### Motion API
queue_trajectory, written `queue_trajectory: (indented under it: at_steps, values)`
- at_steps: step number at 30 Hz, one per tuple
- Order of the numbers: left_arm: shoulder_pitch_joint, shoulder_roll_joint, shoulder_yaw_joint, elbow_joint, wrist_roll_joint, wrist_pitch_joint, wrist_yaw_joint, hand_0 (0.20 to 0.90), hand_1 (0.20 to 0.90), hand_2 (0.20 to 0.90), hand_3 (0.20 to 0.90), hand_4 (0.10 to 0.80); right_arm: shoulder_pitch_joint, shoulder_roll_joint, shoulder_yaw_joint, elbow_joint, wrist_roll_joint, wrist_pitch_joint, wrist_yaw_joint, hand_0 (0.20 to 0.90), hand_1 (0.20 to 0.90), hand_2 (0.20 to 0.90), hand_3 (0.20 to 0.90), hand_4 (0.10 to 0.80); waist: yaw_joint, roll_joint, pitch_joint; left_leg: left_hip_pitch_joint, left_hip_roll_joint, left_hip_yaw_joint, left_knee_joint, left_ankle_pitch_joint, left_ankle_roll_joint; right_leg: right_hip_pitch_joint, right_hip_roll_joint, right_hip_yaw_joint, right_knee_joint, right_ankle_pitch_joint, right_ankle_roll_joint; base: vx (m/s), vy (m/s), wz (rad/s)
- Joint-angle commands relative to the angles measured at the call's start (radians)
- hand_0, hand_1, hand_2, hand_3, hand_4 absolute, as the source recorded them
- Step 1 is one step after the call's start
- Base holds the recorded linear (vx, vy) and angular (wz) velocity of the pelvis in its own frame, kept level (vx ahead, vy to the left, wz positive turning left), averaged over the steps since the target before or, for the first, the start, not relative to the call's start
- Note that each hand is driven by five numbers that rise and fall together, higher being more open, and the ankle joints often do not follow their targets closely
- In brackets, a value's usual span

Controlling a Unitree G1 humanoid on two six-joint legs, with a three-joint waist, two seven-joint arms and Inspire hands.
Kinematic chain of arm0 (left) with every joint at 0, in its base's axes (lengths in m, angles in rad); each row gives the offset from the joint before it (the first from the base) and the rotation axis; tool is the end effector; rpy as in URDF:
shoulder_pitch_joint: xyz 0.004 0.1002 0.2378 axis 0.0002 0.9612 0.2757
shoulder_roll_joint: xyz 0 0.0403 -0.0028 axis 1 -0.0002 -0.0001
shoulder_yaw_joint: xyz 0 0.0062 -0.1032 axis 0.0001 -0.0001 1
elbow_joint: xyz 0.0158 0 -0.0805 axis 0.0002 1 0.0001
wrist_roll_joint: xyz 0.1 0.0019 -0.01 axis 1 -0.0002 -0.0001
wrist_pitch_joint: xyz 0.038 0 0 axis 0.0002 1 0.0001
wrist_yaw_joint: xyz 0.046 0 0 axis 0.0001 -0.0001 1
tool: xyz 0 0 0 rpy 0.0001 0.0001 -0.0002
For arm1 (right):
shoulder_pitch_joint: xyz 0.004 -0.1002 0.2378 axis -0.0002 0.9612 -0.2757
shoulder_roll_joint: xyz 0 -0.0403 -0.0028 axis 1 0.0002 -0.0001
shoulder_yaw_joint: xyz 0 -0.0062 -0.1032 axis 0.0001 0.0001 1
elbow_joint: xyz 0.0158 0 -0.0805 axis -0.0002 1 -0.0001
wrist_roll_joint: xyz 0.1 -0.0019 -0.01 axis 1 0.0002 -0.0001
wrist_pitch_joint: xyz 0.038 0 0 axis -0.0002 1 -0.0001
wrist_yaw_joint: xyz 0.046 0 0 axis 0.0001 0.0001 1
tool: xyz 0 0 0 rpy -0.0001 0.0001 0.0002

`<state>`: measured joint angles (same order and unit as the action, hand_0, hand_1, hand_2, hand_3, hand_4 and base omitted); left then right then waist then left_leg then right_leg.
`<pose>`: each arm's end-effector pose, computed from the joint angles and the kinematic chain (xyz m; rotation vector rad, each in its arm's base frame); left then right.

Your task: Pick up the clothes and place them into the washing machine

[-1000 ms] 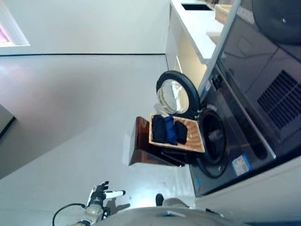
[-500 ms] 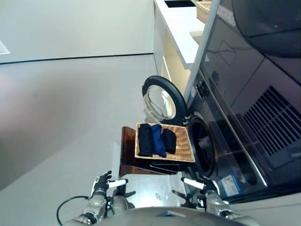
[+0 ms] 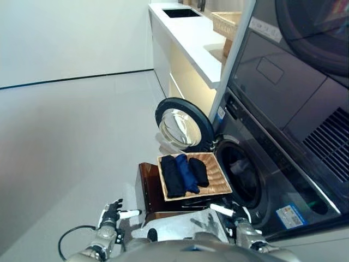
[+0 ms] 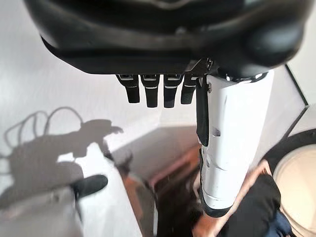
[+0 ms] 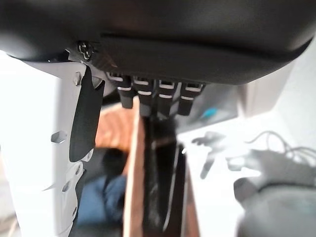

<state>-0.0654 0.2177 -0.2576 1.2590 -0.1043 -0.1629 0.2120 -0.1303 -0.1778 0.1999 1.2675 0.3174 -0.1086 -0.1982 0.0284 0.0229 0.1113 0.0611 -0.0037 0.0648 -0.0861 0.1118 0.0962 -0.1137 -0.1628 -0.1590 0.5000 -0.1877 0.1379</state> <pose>0.0961 0.2079 -0.1125 0.3726 1.0143 0.1436 0.1169 -0.1977 -0.1094 -0.1283 1.0274 -0.2878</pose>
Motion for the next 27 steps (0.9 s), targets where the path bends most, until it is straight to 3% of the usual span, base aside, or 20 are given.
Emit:
queue_trajectory:
  at_steps: [1,2,3,4,6,13,17,21,23,27]
  values:
    - [-0.002,0.034,0.007,-0.044,-0.009,-0.049,0.02,0.9,0.9,0.9,0.9,0.8,-0.081,-0.023,0.026,-0.037,-0.068,-0.025,-0.041,0.9,0.9,0.9,0.9,0.8,0.052,-0.02,-0.034,-0.03,0.045,-0.031,0.035,-0.056,-0.132,0.063,-0.064,-0.181,-0.363,0.217,-0.004,0.13,-0.111,-0.21]
    - [-0.003,0.035,0.005,-0.051,-0.015,-0.054,0.02,0.9,0.9,0.9,0.9,0.8,-0.081,-0.021,0.035,-0.038,-0.073,-0.025,-0.043,0.9,0.9,0.9,0.9,0.8,0.042,-0.024,-0.03,-0.03,0.043,-0.049,0.04,-0.063,-0.129,0.056,-0.052,-0.088,-0.358,0.226,0.007,0.204,-0.114,-0.24]
    - [0.01,0.027,-0.005,-0.071,-0.018,-0.059,0.022,0.9,0.9,0.9,0.9,0.8,-0.094,-0.021,0.049,-0.024,-0.11,-0.016,-0.066,0.9,0.9,0.9,0.9,0.8,0.05,-0.035,-0.047,-0.023,0.039,-0.049,0.039,-0.069,-0.133,0.088,-0.044,-0.065,-0.414,0.24,0.012,0.154,-0.061,0.05]
    - [0.01,0.027,-0.005,-0.072,-0.018,-0.058,0.022,0.9,0.9,0.9,0.9,0.8,-0.094,-0.02,0.049,-0.024,-0.11,-0.016,-0.066,0.9,0.9,0.9,0.9,0.8,0.049,-0.035,-0.046,-0.021,0.039,-0.05,0.038,-0.069,-0.133,0.091,-0.044,-0.066,-0.418,0.242,0.012,0.204,-0.056,0.32]
    - [0.036,0.008,-0.014,-0.081,-0.008,-0.06,0.015,0.9,0.9,0.9,0.9,0.8,-0.089,-0.027,0.051,-0.012,-0.138,-0.009,-0.07,0.9,0.9,0.9,0.9,0.8,0.066,-0.042,-0.077,-0.005,0.036,-0.037,0.016,-0.078,-0.139,0.149,-0.066,-0.136,-0.49,0.264,0.028,0.201,-0.044,0.38]
    - [0.078,0.0,-0.039,-0.14,0.0,-0.071,0.008,0.9,0.9,0.9,0.9,0.8,-0.122,-0.039,0.064,0.023,-0.182,0.007,-0.09,0.9,0.9,0.9,0.9,0.8,0.088,-0.029,-0.101,-0.006,0.039,-0.06,-0.001,-0.081,-0.156,0.209,-0.056,-0.151,-0.571,0.257,0.029,0.097,-0.037,0.16]
    - [0.112,0.034,-0.047,-0.323,-0.068,-0.099,0.006,0.9,0.9,0.9,0.9,0.8,-0.211,-0.065,0.071,0.018,-0.178,0.011,-0.113,0.9,0.9,0.9,0.9,0.8,0.115,-0.007,-0.061,-0.06,0.04,-0.067,0.004,-0.07,-0.167,0.179,-0.061,-0.153,-0.577,0.258,0.03,-0.084,-0.028,0.0]
    - [0.058,0.099,-0.081,-0.577,-0.148,-0.161,0.031,0.9,0.9,0.9,0.9,0.8,-0.383,-0.113,0.08,-0.013,-0.119,-0.007,-0.158,0.9,0.9,0.9,0.9,0.8,0.123,0.038,0.095,-0.303,0.023,-0.083,0.167,-0.064,-0.196,-0.003,-0.088,-0.151,-0.497,0.268,0.018,-0.42,-0.037,0.09]
    - [0.038,0.115,-0.087,-0.634,-0.161,-0.178,0.038,0.9,0.9,0.9,0.9,0.8,-0.431,-0.125,0.083,-0.013,-0.11,-0.009,-0.168,0.9,0.9,0.9,0.9,0.8,0.121,0.046,0.119,-0.36,0.024,-0.084,0.202,-0.065,-0.198,-0.061,-0.094,-0.149,-0.46,0.267,0.015,-0.25,-0.025,0.39]
    - [0.009,0.166,-0.064,-0.846,-0.198,-0.221,0.078,0.9,0.9,0.9,0.9,0.8,-0.618,-0.168,0.099,0.02,-0.105,0.0,-0.197,0.9,0.9,0.9,0.9,0.8,0.139,0.064,0.142,-0.511,0.037,-0.045,0.275,-0.085,-0.19,-0.29,-0.104,-0.092,-0.31,0.229,0.008,-0.137,0.056,-0.05]
